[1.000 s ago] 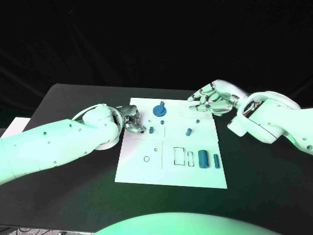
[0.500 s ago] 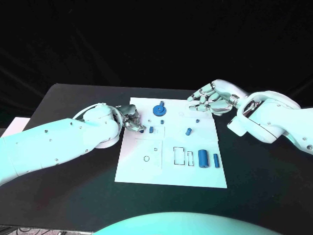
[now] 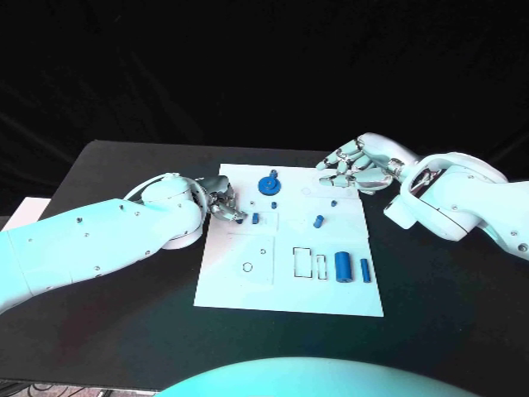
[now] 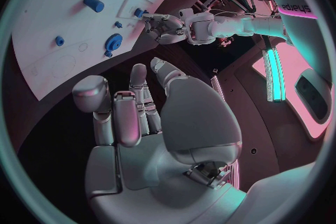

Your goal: Assemble the parts on the task board

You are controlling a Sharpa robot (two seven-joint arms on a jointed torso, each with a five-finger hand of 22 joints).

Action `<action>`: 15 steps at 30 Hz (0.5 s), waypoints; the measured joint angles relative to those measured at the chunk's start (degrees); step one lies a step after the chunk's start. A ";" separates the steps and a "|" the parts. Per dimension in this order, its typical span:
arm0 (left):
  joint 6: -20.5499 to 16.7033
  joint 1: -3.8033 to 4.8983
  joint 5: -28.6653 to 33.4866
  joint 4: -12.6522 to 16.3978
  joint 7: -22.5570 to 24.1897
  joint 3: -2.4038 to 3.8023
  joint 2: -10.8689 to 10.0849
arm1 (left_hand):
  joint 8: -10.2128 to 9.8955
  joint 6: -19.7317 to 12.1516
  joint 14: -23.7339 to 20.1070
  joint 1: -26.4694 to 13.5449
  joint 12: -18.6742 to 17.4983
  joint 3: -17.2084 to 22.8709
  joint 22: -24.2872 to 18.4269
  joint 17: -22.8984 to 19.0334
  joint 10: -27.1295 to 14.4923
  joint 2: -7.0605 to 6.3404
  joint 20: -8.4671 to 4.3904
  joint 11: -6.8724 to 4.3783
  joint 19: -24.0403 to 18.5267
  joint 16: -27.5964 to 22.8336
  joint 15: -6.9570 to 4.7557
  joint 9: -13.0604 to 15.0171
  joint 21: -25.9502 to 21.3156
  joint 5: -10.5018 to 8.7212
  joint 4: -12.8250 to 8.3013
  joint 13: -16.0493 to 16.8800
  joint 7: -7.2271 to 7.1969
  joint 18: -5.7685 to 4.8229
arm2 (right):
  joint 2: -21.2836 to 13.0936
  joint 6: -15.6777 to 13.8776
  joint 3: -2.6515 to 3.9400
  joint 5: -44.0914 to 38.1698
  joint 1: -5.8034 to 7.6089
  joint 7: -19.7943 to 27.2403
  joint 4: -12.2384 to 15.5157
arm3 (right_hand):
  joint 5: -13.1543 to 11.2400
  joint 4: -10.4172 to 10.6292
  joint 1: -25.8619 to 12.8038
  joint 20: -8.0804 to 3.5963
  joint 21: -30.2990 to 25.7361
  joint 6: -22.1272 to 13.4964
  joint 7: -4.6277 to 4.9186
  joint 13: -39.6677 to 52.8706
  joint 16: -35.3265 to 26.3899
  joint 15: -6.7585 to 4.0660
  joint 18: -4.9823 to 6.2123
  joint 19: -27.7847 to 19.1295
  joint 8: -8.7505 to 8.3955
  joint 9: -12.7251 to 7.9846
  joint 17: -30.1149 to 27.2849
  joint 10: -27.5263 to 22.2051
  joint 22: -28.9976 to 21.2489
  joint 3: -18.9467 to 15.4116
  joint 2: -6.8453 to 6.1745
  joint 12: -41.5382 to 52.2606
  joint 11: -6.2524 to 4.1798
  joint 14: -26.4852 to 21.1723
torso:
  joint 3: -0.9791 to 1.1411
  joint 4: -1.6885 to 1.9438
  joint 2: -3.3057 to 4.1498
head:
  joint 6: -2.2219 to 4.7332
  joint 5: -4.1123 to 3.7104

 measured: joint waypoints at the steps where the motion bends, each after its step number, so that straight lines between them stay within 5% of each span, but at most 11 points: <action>1: 0.00 0.00 0.00 0.00 -0.06 0.00 0.02 | 0.02 0.09 0.00 -0.10 0.01 -0.22 0.00 0.00 0.00 -0.10 0.00 0.00 0.00 0.00 0.00 0.01 0.00 0.00 -0.05 0.06 -0.09 0.00 | 0.00 0.00 0.00 0.00 0.00 0.00 0.00 | 0.00 0.00 0.00 0.00 0.00 0.00 0.00 0.00 0.00 0.00 0.00 0.00 0.00 0.00 0.00 0.00 0.00 0.00 0.00 0.00 0.00 0.00 | -0.01 0.01 0.00 | -0.01 0.00; 15: 0.08 -0.16 -0.10 -0.01 -1.12 -0.12 0.36 | 0.55 0.50 -0.20 -2.00 0.44 -2.90 0.00 0.04 0.16 -0.90 0.00 -0.16 0.00 0.00 -0.20 0.12 0.29 0.35 2.28 0.57 -0.51 0.00 | 0.06 0.00 0.00 0.01 0.00 0.08 -0.06 | 0.00 0.00 0.00 0.00 0.00 0.00 0.00 0.00 -0.22 0.00 0.00 0.00 0.00 0.00 0.00 0.01 -0.06 0.00 0.00 0.00 0.01 0.00 | -0.03 0.01 -0.02 | -0.06 -0.04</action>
